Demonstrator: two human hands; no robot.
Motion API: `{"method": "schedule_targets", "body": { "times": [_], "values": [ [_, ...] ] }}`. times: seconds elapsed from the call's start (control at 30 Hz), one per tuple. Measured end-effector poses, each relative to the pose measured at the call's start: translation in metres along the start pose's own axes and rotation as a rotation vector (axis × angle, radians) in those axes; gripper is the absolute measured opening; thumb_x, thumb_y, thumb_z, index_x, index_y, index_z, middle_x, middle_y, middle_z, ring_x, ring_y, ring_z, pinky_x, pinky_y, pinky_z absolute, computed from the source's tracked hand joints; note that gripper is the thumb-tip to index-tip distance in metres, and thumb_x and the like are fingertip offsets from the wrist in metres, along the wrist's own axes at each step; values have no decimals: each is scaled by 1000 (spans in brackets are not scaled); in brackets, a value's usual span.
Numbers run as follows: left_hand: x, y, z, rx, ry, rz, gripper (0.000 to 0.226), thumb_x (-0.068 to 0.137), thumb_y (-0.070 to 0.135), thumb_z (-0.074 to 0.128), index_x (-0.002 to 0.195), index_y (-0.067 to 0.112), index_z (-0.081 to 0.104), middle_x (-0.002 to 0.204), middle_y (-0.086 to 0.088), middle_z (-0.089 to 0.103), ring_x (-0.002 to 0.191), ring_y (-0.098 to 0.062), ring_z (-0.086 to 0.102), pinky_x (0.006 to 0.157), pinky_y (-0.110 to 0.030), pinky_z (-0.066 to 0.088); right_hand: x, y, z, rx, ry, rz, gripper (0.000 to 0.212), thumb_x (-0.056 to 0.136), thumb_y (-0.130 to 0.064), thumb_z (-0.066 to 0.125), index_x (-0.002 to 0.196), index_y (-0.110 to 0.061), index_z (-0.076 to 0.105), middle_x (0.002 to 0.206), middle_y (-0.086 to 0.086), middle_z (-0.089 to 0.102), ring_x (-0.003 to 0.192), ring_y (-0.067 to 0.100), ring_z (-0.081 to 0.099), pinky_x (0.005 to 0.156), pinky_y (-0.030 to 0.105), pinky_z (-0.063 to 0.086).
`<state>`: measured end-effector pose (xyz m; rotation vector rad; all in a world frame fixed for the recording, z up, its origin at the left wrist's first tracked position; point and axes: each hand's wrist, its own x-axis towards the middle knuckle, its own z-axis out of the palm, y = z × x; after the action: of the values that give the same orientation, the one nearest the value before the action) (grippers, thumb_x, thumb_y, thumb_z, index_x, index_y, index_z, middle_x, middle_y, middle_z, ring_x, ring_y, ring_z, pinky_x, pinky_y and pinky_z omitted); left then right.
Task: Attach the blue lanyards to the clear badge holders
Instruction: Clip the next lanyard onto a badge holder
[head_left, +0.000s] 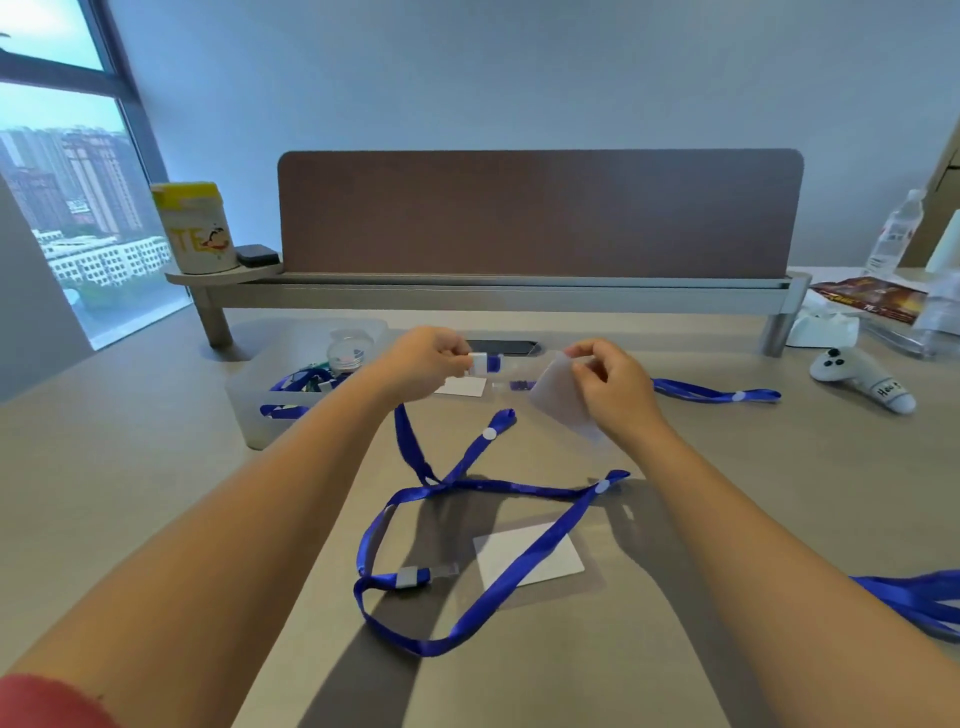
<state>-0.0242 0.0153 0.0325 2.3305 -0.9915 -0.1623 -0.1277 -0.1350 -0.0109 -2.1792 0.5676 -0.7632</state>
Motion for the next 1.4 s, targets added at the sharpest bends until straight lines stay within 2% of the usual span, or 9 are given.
{"method": "schedule_targets", "body": {
  "times": [0.1,0.2,0.33,0.43,0.6,0.83,1.13,1.3,1.4],
  "values": [
    [-10,-1,2,25,-153,-7,32,93,19,46,122,6,55,113,-9,58,95,-15,46,83,-24,37,-1,-11,-1,-323,-68,-121,30,96,-19,38,120,-25,56,123,5,58,116,27,44,86,30,24],
    [-14,5,9,-58,-211,16,33,92,21,48,122,8,55,123,-9,59,98,-13,49,88,-27,38,-5,-26,-2,-545,-129,-247,37,96,-17,35,124,-30,54,130,3,55,119,26,39,91,36,25],
    [-11,6,17,-162,-166,-34,23,91,17,51,105,3,63,97,-9,64,72,-11,55,66,-20,43,-9,-36,-3,-681,-164,-313,38,95,-19,36,127,-33,51,131,4,53,121,24,37,106,40,20],
    [-11,4,22,-263,-184,-60,14,90,15,52,80,10,61,82,-5,61,66,-10,54,68,-20,47,-9,-37,-2,-707,-148,-325,37,95,-21,39,128,-32,51,134,1,52,126,23,35,113,44,12],
    [-17,-1,32,-580,-83,-108,20,92,11,49,73,13,54,77,-8,59,71,-17,55,67,-23,48,-14,-30,4,-507,64,-313,35,92,-23,47,126,-18,52,132,7,50,122,22,40,105,33,27],
    [-26,-9,37,-930,-11,-263,18,92,11,49,75,10,55,73,-6,57,65,-15,56,58,-20,47,-36,-28,20,-335,-186,-325,35,84,-27,60,113,-8,62,120,12,59,110,23,51,90,29,41],
    [-28,-13,28,-921,-169,-309,18,92,25,49,84,11,58,77,-7,60,70,-15,56,71,-24,49,-35,-33,26,-311,-170,-332,28,85,-25,59,100,-2,65,103,15,65,83,12,44,73,23,35],
    [-33,-12,21,-818,-204,-212,11,90,7,51,86,9,60,74,-4,60,52,-7,61,45,-11,50,-35,-31,24,-303,-179,-314,27,87,-20,57,103,-1,67,104,17,68,91,25,58,73,23,37],
    [-34,-11,24,-767,-175,-201,26,87,-1,53,112,3,54,77,-4,60,63,-11,59,52,-16,49,-35,-33,25,-304,-211,-334,29,88,-22,56,108,-3,67,105,16,69,88,22,58,72,22,37]
  ]
}}
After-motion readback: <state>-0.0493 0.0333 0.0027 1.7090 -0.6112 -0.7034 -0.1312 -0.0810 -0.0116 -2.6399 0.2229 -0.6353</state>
